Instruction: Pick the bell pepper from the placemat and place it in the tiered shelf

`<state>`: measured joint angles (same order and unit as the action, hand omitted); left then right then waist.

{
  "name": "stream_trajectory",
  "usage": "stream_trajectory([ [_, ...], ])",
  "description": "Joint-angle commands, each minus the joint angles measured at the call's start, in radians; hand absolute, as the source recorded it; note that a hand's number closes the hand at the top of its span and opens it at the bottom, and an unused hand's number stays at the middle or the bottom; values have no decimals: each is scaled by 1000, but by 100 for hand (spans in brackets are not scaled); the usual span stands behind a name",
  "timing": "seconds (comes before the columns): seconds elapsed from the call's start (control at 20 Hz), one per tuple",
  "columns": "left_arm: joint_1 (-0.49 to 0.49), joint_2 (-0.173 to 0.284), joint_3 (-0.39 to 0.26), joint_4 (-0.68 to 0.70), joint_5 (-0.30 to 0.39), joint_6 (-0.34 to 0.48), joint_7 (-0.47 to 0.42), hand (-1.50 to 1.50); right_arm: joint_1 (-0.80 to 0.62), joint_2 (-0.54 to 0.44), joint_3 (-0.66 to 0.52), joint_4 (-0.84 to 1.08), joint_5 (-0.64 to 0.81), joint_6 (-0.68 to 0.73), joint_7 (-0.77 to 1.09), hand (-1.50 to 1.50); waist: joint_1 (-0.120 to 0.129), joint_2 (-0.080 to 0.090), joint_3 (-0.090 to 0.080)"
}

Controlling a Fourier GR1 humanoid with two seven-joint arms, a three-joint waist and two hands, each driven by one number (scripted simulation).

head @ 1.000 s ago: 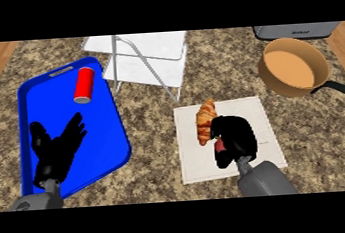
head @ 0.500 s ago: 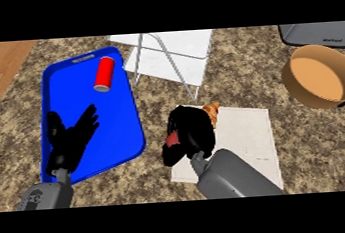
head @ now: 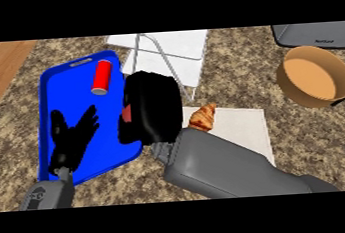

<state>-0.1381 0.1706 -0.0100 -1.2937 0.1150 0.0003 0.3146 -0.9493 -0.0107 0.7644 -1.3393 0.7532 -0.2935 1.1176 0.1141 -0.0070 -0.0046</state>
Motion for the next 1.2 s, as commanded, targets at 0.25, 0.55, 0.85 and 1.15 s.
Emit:
stream_trajectory([
  [0.25, -26, 9, 20, 13, 0, 9, 2, 0, -400, 10, -109, 88, 4, 12, 341, 150, -27, -3, -1],
  [0.55, 24, 7, 20, -8, 1, 12, -7, 0, -564, 10, -223, 199, -31, 50, 369, 150, -44, -4, 0],
  [0.85, 63, 22, 35, -29, 3, 6, -34, 0, -679, 10, -356, 381, -21, 35, 284, 150, -62, 6, 2],
  [1.15, 17, 32, 64, 10, 14, -1, -44, 0, -775, 10, -407, 552, -49, 20, 192, 150, -73, 13, 1],
])
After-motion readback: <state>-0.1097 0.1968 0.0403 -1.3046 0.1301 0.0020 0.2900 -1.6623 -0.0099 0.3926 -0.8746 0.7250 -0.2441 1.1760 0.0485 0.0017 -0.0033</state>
